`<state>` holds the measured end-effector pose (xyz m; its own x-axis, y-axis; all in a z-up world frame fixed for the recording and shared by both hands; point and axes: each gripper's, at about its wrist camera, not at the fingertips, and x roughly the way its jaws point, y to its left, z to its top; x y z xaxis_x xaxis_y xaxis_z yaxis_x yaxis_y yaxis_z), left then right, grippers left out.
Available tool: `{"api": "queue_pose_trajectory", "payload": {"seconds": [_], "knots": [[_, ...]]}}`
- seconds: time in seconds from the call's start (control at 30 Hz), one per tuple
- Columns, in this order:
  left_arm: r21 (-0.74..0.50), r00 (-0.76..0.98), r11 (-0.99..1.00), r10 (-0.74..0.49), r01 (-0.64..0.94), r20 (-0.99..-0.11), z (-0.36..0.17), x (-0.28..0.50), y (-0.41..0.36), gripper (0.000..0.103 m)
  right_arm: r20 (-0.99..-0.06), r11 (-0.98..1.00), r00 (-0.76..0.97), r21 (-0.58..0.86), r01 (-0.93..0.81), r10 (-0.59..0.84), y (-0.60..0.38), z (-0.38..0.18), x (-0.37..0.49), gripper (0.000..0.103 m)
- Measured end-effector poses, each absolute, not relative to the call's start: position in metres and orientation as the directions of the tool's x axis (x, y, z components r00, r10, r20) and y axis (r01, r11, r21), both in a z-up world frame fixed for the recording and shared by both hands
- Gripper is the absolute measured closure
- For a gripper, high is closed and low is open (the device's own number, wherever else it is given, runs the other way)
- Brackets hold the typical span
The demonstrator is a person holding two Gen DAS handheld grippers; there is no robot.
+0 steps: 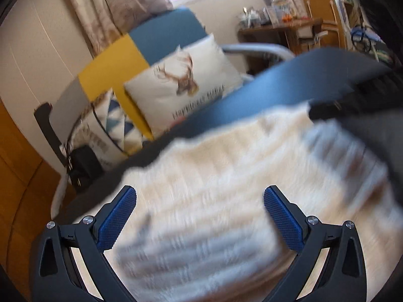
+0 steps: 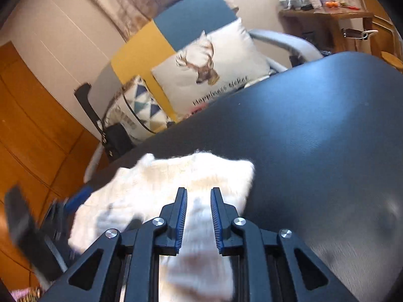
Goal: Fold clothes
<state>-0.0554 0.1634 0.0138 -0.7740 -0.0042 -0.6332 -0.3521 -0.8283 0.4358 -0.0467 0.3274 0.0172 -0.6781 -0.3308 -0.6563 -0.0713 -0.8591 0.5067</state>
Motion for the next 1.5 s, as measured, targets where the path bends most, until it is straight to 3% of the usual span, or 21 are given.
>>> {"api": "queue_pose_trajectory", "payload": {"seconds": [0.03,0.13,0.27,0.37,0.43,0.57,0.67,0.7,0.8,0.87,0.93,1.0,1.1,1.17,1.33,1.5], "knots": [[0.428,-0.766,-0.832,-0.006,-0.352,-0.642,0.010,-0.055,0.162,0.000,-0.703,-0.882,-0.648,0.461,-0.098,-0.295,0.326,0.009,-0.060,0.086],[0.455,-0.786,-0.825,-0.022,-0.335,-0.618,0.008,-0.052,0.165,0.000,-0.753,-0.919,-0.624,0.370,-0.139,-0.209,0.329,-0.006,-0.073,0.103],[0.500,-0.811,-0.807,-0.045,-0.315,-0.584,0.005,-0.048,0.172,0.000,-0.742,-0.878,-0.632,0.434,-0.201,-0.222,0.339,-0.004,-0.070,0.103],[0.471,-0.800,-0.820,-0.029,-0.324,-0.600,0.005,-0.051,0.168,0.000,-0.696,-0.866,-0.683,0.463,-0.188,-0.223,0.335,0.017,-0.045,0.082],[0.428,-0.778,-0.837,-0.005,-0.341,-0.629,0.007,-0.058,0.163,0.000,-0.649,-0.872,-0.725,0.469,-0.142,-0.231,0.328,0.034,-0.023,0.080],[0.358,-0.744,-0.860,0.037,-0.364,-0.667,0.010,-0.065,0.156,0.000,-0.672,-0.880,-0.672,0.471,-0.062,-0.312,0.302,0.030,0.000,0.080],[0.326,-0.730,-0.871,0.053,-0.367,-0.681,0.015,-0.063,0.149,0.000,-0.721,-0.896,-0.638,0.431,-0.108,-0.270,0.300,0.004,0.007,0.091],[0.320,-0.732,-0.877,0.052,-0.359,-0.680,0.019,-0.060,0.145,0.000,-0.717,-0.900,-0.650,0.420,-0.117,-0.250,0.304,0.000,0.009,0.100],[0.323,-0.750,-0.888,0.036,-0.326,-0.660,0.030,-0.046,0.128,0.000,-0.720,-0.880,-0.647,0.448,-0.157,-0.251,0.313,-0.003,0.008,0.103],[0.350,-0.775,-0.886,0.016,-0.304,-0.632,0.036,-0.029,0.107,0.000,-0.736,-0.881,-0.632,0.440,-0.174,-0.243,0.313,0.001,0.006,0.102],[0.380,-0.801,-0.886,-0.016,-0.266,-0.598,0.041,-0.015,0.083,0.000,-0.745,-0.898,-0.637,0.398,-0.185,-0.199,0.300,0.016,0.009,0.095],[0.413,-0.830,-0.892,-0.083,-0.185,-0.552,0.044,-0.002,0.049,0.000,-0.703,-0.906,-0.685,0.395,-0.151,-0.192,0.279,0.036,0.016,0.083],[0.426,-0.839,-0.903,-0.196,-0.046,-0.507,0.047,0.005,-0.003,0.000,-0.632,-0.921,-0.723,0.390,0.014,-0.279,0.218,0.053,0.010,0.081],[0.373,-0.807,-0.927,-0.244,0.032,-0.538,0.048,-0.004,-0.038,0.000,-0.617,-0.915,-0.700,0.380,0.136,-0.360,0.168,0.061,-0.002,0.081],[0.196,-0.708,-0.974,-0.220,0.118,-0.671,0.036,-0.019,-0.097,0.000,-0.652,-0.873,-0.581,0.375,0.313,-0.488,0.055,0.064,-0.043,0.081],[-0.099,-0.780,-0.963,-0.141,0.251,-0.609,0.052,0.019,-0.154,0.000,-0.713,-0.826,-0.445,0.351,0.442,-0.541,-0.027,0.055,-0.082,0.081]]}}
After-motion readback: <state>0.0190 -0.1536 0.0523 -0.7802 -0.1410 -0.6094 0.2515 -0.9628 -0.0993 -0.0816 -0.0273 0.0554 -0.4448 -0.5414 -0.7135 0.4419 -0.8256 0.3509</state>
